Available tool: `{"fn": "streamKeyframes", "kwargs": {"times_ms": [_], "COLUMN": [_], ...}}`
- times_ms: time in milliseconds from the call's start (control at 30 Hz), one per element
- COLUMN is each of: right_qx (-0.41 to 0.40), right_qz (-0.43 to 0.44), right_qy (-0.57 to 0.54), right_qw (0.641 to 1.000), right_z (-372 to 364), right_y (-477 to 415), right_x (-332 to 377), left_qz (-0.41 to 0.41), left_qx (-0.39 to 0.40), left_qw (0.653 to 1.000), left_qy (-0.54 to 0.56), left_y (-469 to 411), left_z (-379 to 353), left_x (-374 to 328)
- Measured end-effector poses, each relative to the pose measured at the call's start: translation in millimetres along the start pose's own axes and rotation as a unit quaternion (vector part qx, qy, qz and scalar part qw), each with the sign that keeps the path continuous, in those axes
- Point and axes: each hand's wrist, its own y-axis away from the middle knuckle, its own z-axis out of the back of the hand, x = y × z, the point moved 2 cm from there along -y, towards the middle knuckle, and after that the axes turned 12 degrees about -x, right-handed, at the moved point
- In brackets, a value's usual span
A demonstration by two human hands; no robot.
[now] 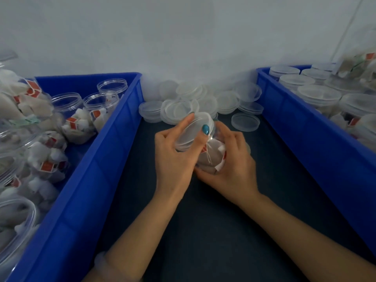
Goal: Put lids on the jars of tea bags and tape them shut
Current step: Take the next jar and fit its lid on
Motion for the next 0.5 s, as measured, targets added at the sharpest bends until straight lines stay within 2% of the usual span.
{"fn": "streamKeyframes", "kwargs": {"times_ms": [100, 267, 500], "right_qx": [0.011, 0.062, 0.033], "right_qz": [-0.012, -0.052, -0.037], "right_qy": [-0.065, -0.192, -0.178], "right_qw": [0.998, 0.978, 0.983], "right_z": [-1.3, -9.2, -7.9], "right_y": [-2.8, -5.3, -1.3], "right_x": [-4.7, -14.6, -8.2], "left_qz": [-0.04, -0.131, -0.118], "left_qx": [0.039, 0.11, 0.036], "left_qw": [0.997, 0.983, 0.983], "left_qy": [-0.053, -0.069, -0.137], "left_y": [-4.2, -14.8, 1.9], "left_z": [4.3, 7.5, 0.7], "left_x": [-0.1, -4.6, -11.9]}}
